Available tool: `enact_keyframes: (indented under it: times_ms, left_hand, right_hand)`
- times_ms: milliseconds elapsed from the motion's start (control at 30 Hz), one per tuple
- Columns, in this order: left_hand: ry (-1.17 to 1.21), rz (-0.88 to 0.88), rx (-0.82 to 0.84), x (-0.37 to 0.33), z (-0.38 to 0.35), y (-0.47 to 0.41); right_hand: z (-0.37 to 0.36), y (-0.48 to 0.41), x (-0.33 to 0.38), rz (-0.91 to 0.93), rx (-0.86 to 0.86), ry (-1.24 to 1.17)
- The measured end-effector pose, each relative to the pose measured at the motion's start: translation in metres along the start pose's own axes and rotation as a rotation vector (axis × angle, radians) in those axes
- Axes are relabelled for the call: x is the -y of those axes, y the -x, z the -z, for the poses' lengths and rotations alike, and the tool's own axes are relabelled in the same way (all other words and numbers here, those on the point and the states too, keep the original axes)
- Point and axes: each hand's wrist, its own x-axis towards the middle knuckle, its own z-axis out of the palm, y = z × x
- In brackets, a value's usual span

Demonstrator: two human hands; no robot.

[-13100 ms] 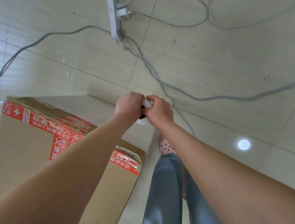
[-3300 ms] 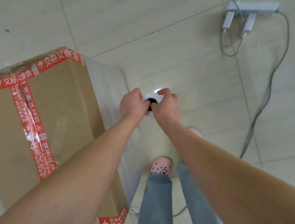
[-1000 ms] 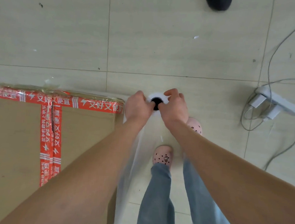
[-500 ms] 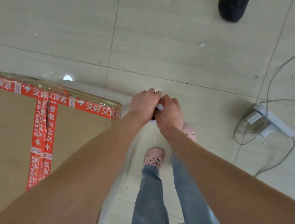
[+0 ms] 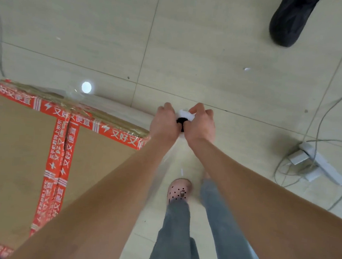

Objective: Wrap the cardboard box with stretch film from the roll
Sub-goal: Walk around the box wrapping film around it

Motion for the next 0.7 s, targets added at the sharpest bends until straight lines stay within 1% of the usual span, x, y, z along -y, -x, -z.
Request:
enact_keyframes:
  times_ms: [100,167,267,367,467,600,633,700]
  left_hand:
    - [-0.19,-0.213,0.026,-0.005,0.003,0.002]
    - [-0.309,-0.303,0.021,-0.011,0.003,0.0]
    - [-0.391,-0.338,0.034,-0.019,0.007,-0.012]
    - [-0.426,-0.376,0.06,-0.027,0.017,-0.029]
    - [-0.37,-0.352,0.062,-0.026,0.029,-0.044]
    - [-0.254,-0.247,-0.008,-0.014,0.046,-0.06]
    - [-0.216,-0.207,-0.017,-0.009,0.049,-0.063]
    - [-0.131,-0.116,-0.025,0.002,0.057,-0.068]
  right_hand:
    - [0.003,0.002,-0.002,-0.012,0.023,0.004]
    - [0.005,0.001,-0.001,-0.013,0.024,0.005]
    - [0.008,-0.005,0.002,0.002,0.008,0.018]
    - [0.014,-0.013,0.008,0.076,-0.021,0.083]
    - [0.018,-0.024,0.024,0.129,-0.028,0.162]
    - [0.016,-0.035,0.051,0.187,-0.013,0.174]
    - [0.013,-0.036,0.055,0.179,-0.003,0.166]
    - [0.007,-0.039,0.061,0.078,0.037,0.088]
